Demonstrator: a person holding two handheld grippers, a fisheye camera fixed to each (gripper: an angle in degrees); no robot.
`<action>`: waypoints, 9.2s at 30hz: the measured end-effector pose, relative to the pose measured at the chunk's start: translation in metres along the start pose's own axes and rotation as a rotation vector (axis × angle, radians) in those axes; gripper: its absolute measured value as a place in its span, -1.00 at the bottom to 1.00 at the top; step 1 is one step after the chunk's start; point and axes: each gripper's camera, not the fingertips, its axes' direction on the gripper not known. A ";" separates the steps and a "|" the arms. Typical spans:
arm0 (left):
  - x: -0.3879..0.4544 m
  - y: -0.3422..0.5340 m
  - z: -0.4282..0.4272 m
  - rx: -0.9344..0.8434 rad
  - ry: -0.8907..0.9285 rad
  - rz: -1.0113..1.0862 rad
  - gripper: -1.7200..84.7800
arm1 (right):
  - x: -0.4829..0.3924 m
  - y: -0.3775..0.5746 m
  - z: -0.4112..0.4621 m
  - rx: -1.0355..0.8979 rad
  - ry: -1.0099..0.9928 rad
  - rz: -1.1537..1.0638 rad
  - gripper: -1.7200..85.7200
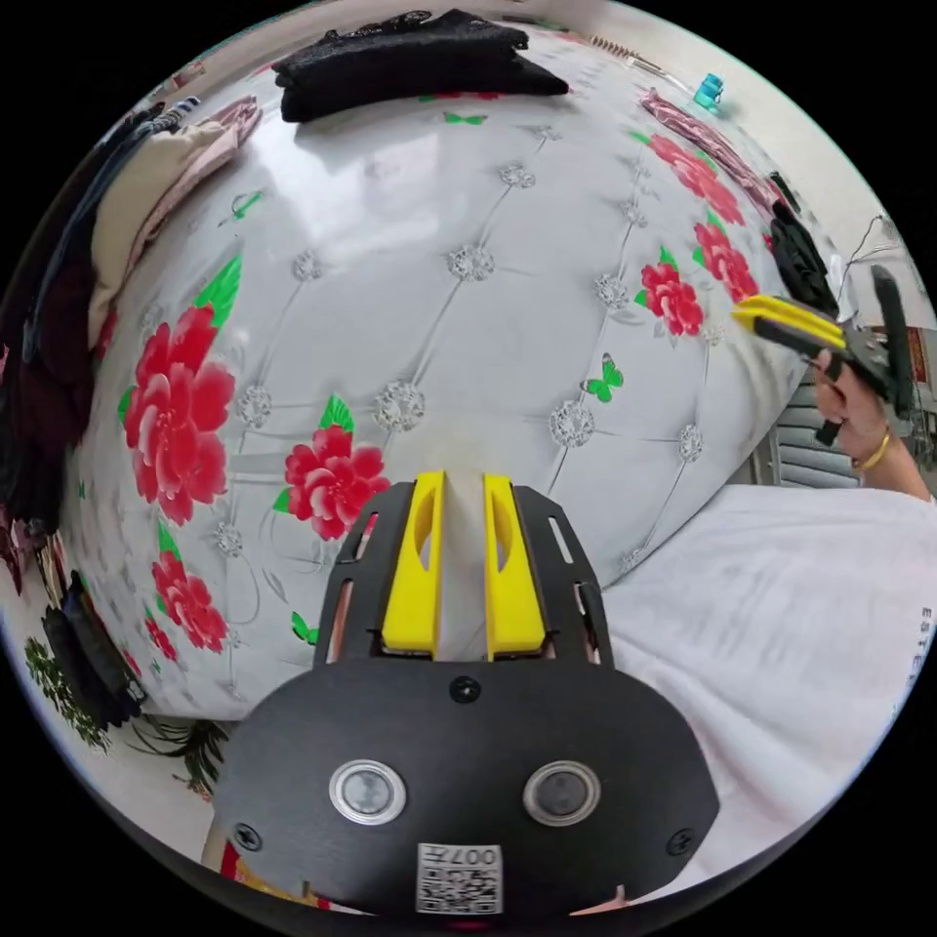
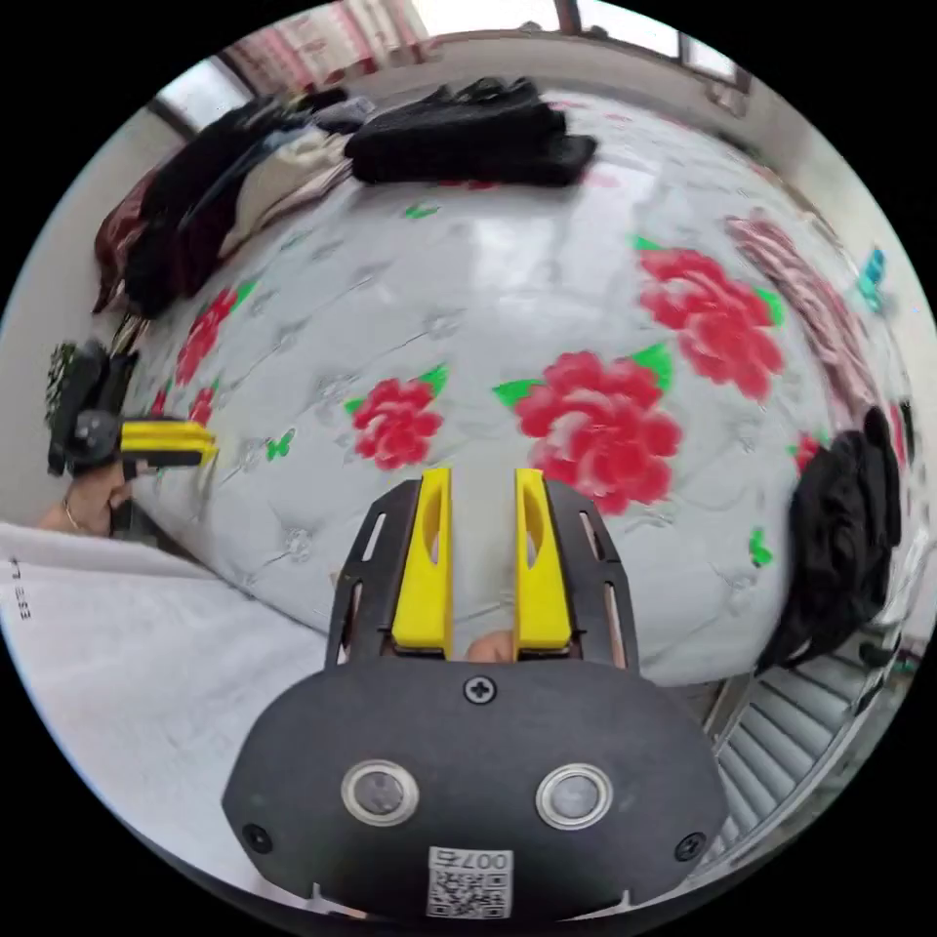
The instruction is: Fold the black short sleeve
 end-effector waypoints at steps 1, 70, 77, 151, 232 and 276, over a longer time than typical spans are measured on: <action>0.002 -0.002 0.000 0.002 -0.010 -0.002 -0.82 | 0.027 0.010 -0.017 0.094 0.063 0.073 -0.76; -0.598 0.170 -0.596 0.360 0.235 -0.699 -0.97 | -0.551 -0.197 0.207 -0.102 -0.166 -0.987 -0.79; -0.561 0.227 -0.682 0.418 0.238 -0.768 -0.98 | -0.549 -0.213 0.231 -0.157 -0.053 -0.929 -0.94; -0.342 -0.045 -0.378 0.123 -0.089 -0.221 -0.77 | -0.086 0.000 -0.029 0.063 -0.193 -0.057 -0.78; -0.385 0.190 -0.956 0.952 0.278 -0.134 -0.98 | -0.188 0.038 -0.460 0.658 -0.203 -0.453 -0.97; -0.340 0.157 -0.912 0.946 0.281 -0.064 -0.98 | -0.144 -0.003 -0.443 0.679 -0.394 -0.374 -0.97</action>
